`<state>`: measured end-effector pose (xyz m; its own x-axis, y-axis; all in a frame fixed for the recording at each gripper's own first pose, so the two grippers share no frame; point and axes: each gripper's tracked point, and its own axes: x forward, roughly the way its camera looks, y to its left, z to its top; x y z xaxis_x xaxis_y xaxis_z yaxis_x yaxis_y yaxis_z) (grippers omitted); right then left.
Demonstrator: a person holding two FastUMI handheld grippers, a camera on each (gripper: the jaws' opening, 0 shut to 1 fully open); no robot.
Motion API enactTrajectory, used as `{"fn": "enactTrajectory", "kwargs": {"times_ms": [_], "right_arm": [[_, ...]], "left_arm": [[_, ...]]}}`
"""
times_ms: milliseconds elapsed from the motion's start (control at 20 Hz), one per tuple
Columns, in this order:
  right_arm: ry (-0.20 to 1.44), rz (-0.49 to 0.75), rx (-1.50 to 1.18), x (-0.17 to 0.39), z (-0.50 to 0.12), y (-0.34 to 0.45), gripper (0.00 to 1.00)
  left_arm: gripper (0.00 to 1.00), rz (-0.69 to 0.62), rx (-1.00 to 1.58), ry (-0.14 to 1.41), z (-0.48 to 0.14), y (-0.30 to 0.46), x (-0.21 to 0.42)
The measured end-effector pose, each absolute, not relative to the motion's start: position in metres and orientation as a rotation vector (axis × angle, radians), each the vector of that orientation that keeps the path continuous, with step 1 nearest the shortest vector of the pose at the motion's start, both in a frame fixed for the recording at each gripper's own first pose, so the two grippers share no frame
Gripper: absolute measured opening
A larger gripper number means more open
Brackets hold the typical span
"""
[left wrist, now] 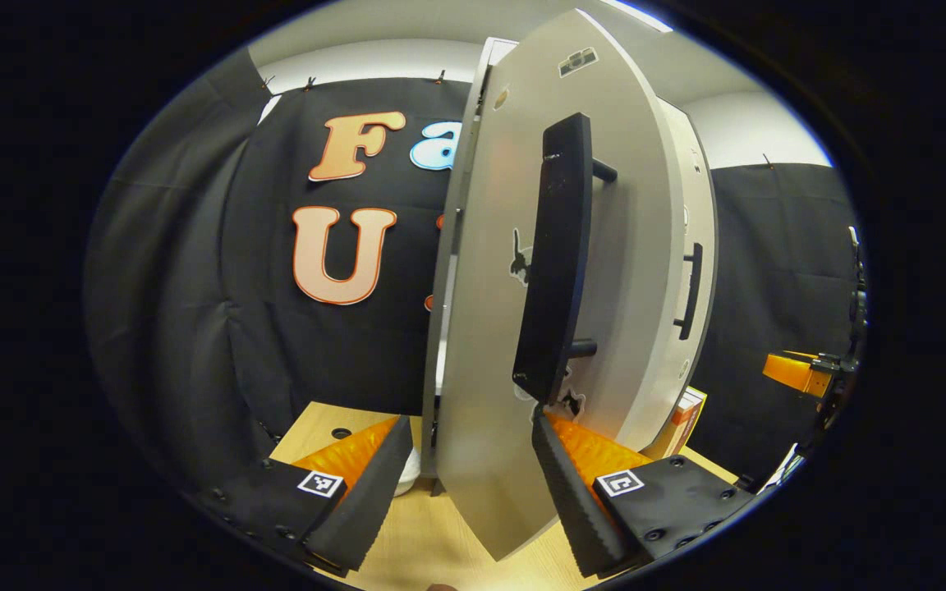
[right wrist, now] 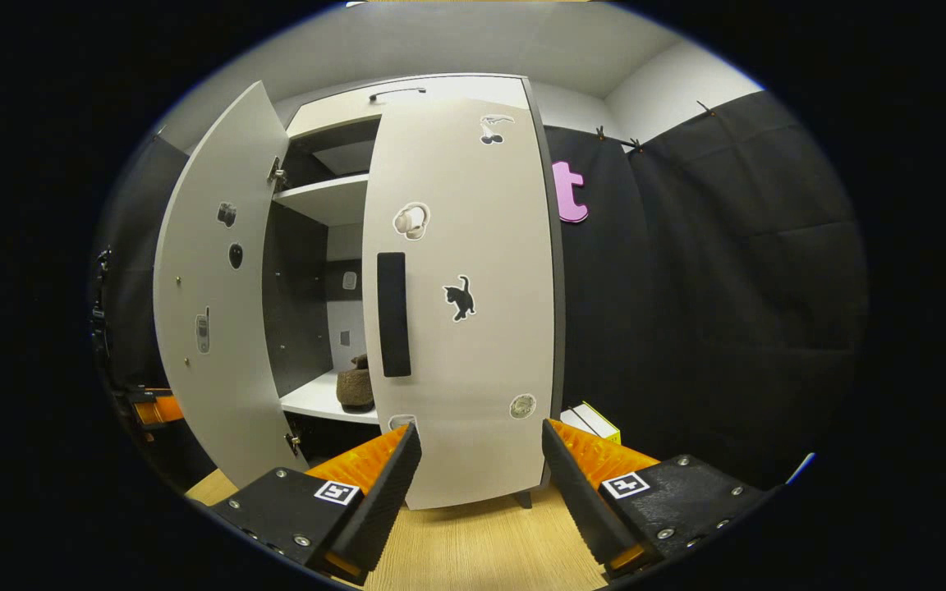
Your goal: Grab one shoe with the right hand and put it into the shoe cabinet, grab the other shoe with the left hand and put it into the shoe cabinet; then close the right door with the right hand and the left door with the left hand.
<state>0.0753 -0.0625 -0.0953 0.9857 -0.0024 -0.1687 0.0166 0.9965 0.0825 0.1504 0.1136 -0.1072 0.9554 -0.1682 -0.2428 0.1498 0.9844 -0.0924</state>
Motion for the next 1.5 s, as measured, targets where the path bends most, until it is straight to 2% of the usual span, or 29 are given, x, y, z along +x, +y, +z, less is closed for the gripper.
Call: {"fn": "enactTrajectory", "kwargs": {"times_ms": [250, 450, 500, 550, 600, 850, 900, 1050, 1100, 1300, 1500], "right_arm": [[0.173, 0.032, 0.106, 0.09, -0.097, -0.074, 0.92], [0.185, 0.06, 0.09, 0.105, -0.103, -0.088, 0.92], [0.19, 0.062, 0.089, 0.11, -0.106, -0.093, 0.92], [0.194, 0.063, 0.089, 0.113, -0.108, -0.098, 0.92], [0.197, 0.064, 0.09, 0.116, -0.11, -0.102, 0.92], [0.205, 0.059, 0.088, 0.128, -0.118, -0.126, 0.92], [0.206, 0.06, 0.089, 0.13, -0.118, -0.128, 0.92], [0.209, 0.062, 0.09, 0.134, -0.121, -0.134, 0.92], [0.212, 0.063, 0.092, 0.136, -0.122, -0.134, 0.92], [0.211, 0.069, 0.094, 0.14, -0.122, -0.136, 0.92], [0.213, 0.077, 0.091, 0.143, -0.12, -0.136, 0.92]], "left_arm": [[0.94, -0.165, -0.072, 0.258, -0.113, 0.084, 0.167], [0.99, -0.158, -0.096, 0.273, -0.122, 0.06, 0.187], [0.97, -0.154, -0.1, 0.273, -0.124, 0.054, 0.195], [0.99, -0.148, -0.099, 0.272, -0.125, 0.048, 0.202], [0.97, -0.141, -0.092, 0.27, -0.126, 0.043, 0.209], [0.97, -0.124, -0.04, 0.275, -0.136, 0.025, 0.247], [0.95, -0.112, -0.038, 0.29, -0.139, 0.025, 0.249], [0.99, -0.097, -0.046, 0.277, -0.138, 0.026, 0.252], [0.97, -0.092, -0.049, 0.284, -0.139, 0.025, 0.254], [0.99, -0.073, -0.022, 0.289, -0.142, 0.022, 0.261], [0.97, -0.065, -0.032, 0.304, -0.142, 0.022, 0.264]]}}
